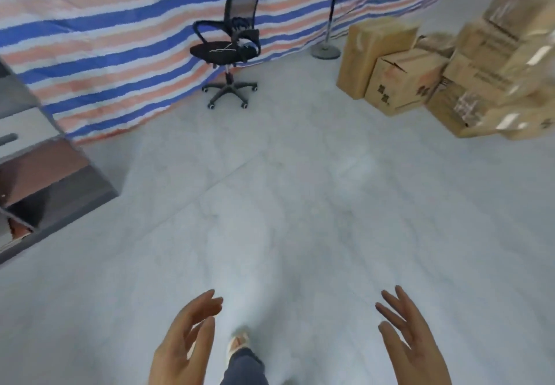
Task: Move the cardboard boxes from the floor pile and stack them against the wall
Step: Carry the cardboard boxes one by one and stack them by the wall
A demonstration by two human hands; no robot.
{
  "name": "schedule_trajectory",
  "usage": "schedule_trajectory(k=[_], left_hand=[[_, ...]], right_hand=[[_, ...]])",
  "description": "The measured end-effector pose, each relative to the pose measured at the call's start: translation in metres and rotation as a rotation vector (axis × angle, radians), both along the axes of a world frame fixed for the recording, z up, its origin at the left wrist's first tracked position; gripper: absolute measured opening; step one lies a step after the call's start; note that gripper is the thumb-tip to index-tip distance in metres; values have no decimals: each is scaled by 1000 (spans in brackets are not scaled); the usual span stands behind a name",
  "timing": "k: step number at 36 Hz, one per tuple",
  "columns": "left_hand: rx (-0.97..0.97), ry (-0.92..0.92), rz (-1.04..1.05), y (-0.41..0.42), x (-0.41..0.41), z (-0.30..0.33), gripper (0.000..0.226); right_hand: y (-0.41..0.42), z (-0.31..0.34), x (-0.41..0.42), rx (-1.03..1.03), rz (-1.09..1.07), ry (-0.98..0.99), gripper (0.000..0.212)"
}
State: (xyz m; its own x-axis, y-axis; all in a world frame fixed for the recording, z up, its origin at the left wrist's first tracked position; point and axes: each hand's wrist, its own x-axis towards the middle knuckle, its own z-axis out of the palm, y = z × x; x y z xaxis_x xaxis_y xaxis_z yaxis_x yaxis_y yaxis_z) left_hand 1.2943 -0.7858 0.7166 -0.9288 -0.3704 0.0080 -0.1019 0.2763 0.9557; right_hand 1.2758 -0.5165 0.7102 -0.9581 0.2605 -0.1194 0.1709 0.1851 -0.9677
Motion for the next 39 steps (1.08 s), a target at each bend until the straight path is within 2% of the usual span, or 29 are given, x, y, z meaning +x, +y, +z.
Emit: schedule_trajectory(k=[9,22,30,32,34,35,39], left_hand=[[59,-33,-150,47,-126,-14,37],[77,51,-260,97,-399,19,32],[51,-52,-314,152,-510,9,35],[39,-75,-316,170,-540,6,34],[23,-89,-311,191,-572,5,33],[23,-90,-299,207,-592,1,32],[49,-79,-256,252,-643,4,30]], right_hand=[[50,-17,-76,-14,-172,-51,87],[94,-2,-317,36,-341,118,79],[144,-17,-408,-3,-395,23,83],[161,-20,-437,8,-429,32,70],[178,-17,-471,6,-437,28,32],[195,-18,-493,1,-426,4,25],[245,-7,-555,22,-358,-19,37]])
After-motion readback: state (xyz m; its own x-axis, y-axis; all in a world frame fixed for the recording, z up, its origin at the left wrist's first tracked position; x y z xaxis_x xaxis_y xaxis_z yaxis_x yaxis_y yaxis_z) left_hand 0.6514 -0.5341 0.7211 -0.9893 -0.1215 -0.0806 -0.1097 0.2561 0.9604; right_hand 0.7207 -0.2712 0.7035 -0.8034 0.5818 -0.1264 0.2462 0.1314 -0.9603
